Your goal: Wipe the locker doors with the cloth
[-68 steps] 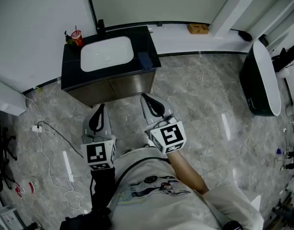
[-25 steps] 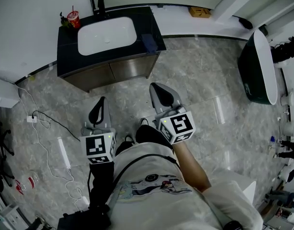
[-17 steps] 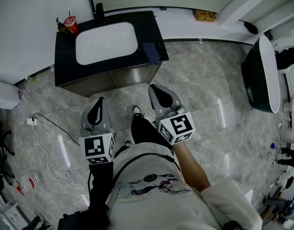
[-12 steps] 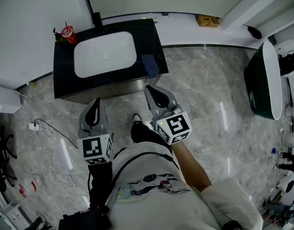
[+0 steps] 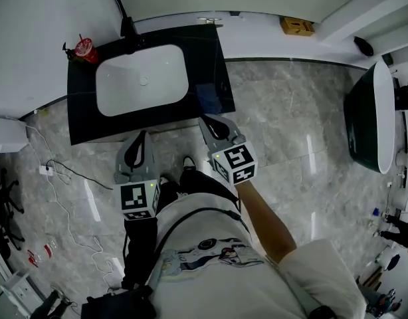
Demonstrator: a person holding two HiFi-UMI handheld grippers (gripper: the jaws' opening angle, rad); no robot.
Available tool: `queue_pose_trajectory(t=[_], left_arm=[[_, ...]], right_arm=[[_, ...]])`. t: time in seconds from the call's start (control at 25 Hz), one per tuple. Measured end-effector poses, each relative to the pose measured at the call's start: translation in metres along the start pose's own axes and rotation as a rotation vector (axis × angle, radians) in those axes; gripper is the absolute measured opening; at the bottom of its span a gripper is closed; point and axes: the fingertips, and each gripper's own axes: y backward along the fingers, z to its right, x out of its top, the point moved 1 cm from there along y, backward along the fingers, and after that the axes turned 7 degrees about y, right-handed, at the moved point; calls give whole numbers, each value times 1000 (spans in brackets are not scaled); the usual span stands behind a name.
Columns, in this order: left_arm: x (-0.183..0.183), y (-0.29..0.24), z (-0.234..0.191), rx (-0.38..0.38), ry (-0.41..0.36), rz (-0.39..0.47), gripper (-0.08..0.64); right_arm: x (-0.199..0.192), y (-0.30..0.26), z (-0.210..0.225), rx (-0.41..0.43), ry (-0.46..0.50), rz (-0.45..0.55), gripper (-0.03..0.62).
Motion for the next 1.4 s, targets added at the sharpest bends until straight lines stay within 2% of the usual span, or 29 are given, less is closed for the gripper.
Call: queue_pose_trajectory(t=[0.24, 0.52, 0.68, 0.88, 1.08, 1.2, 1.4], left_arm=[[-25, -31, -3, -15, 6, -71, 2], [-54, -57, 5, -51, 13, -162, 2], [-64, -59, 10, -57, 11, -196, 2], [-76, -57, 11, -55, 10, -229, 2], [-85, -55, 5, -41, 17, -257, 2], [-88, -54, 1, -27, 24, -269, 2], [-93, -55, -3, -13, 35, -283, 2]], right_arm=[[-51, -32, 30, -10, -35, -138, 40], [-118, -76, 75, -29, -25, -330, 67], [-152, -102, 99, -26, 18, -423, 92], [-172, -130, 112, 8, 74, -512, 127], [-205, -156, 116, 38, 116, -652, 222], [-212, -163, 119, 17, 110, -680, 222], [-212, -162, 118, 10, 84, -647, 198]])
